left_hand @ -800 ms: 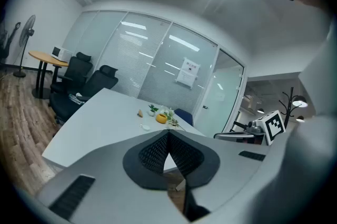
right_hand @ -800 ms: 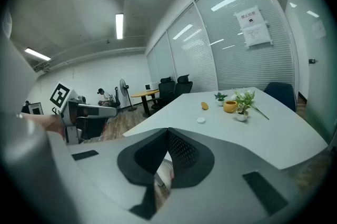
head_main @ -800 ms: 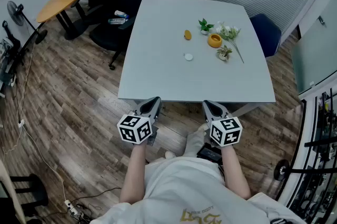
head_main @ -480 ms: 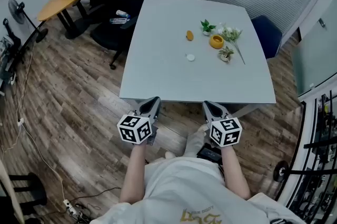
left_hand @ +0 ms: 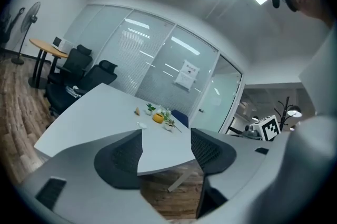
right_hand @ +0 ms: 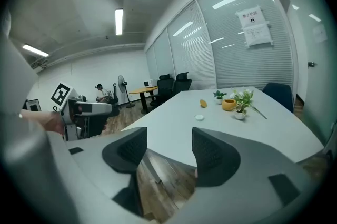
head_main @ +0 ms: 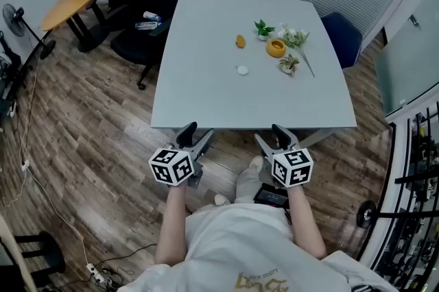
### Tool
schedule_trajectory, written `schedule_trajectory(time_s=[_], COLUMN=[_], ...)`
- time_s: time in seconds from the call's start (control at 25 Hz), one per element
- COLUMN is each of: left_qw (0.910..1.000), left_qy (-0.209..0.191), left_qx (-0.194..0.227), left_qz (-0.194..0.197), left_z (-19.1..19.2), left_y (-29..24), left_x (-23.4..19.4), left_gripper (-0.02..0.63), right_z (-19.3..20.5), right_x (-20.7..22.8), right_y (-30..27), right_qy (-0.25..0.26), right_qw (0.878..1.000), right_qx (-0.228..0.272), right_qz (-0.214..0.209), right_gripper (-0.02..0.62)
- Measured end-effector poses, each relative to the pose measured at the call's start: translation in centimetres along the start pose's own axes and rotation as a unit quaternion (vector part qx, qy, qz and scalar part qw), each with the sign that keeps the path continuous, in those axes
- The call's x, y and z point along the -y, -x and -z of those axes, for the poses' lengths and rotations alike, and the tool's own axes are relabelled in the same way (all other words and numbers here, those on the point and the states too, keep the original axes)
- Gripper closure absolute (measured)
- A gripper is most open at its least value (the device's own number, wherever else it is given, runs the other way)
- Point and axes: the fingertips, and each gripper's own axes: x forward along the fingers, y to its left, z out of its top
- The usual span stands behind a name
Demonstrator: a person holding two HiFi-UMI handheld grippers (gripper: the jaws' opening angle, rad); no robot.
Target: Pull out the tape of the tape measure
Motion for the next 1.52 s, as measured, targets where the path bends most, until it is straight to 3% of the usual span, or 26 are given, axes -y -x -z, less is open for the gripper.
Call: schedule_trajectory(time_s=[0.24,0.6,0.96,1.52], left_qw=[0.9999,0.9991,0.9952,0.9881], left_qy=[-0.009,0.014,0.031,0.052], left_qx=[-0.012,-0.040,-0.093,-0.145], left_qz=[-0.002,0.001,0.010,-0.008], left_z=[-0.1,-0.3,-2.2,-3.0], left_y=[-1.8,-6.9,-15.2,-25.6], left_x=[-0.6,-3.9,-8.8,-14.5], left_gripper=[0.311,0.311,0.312,0.312], right_z=[-0.3,-0.8,-1.6,-2.7], right_x=[1.9,5.4,11.5,17.6], right_y=[-0.5,-4.9,-13.7,-25.2], right_qy=[0.006,0.005,-0.031,0.000], right_qw=[1.000,0.999,0.996,0.991], right_qx=[-0.015,-0.041,-0.087,-0.136], right_qz=[0.014,0.027,0.020,-0.012], right_gripper=[0.308,0.310,0.310,0.310])
